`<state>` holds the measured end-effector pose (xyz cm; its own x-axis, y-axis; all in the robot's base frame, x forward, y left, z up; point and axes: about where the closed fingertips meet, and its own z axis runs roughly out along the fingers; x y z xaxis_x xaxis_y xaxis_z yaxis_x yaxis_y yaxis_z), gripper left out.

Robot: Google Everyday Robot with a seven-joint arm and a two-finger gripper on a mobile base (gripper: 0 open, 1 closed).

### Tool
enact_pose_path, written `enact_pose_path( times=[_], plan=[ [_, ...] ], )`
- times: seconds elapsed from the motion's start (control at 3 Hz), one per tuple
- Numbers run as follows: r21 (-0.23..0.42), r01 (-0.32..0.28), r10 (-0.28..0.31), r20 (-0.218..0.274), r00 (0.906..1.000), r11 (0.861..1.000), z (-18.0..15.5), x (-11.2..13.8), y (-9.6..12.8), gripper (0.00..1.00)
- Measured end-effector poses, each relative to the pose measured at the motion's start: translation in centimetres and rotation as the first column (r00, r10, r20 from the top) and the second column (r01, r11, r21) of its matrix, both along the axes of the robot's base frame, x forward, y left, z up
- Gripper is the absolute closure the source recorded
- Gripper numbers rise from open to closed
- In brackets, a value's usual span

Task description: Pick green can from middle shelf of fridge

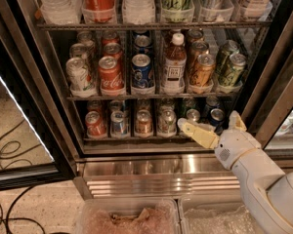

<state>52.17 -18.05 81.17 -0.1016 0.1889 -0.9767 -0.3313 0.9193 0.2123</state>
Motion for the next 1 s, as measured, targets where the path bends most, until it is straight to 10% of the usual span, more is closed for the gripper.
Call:
enact_pose_path(
  times=[1.0],
  plan=[
    [-0.021, 0.017, -0.015, 0.07, 0.9974, 1.0, 1.5, 3.3, 3.4, 0.0]
  ],
)
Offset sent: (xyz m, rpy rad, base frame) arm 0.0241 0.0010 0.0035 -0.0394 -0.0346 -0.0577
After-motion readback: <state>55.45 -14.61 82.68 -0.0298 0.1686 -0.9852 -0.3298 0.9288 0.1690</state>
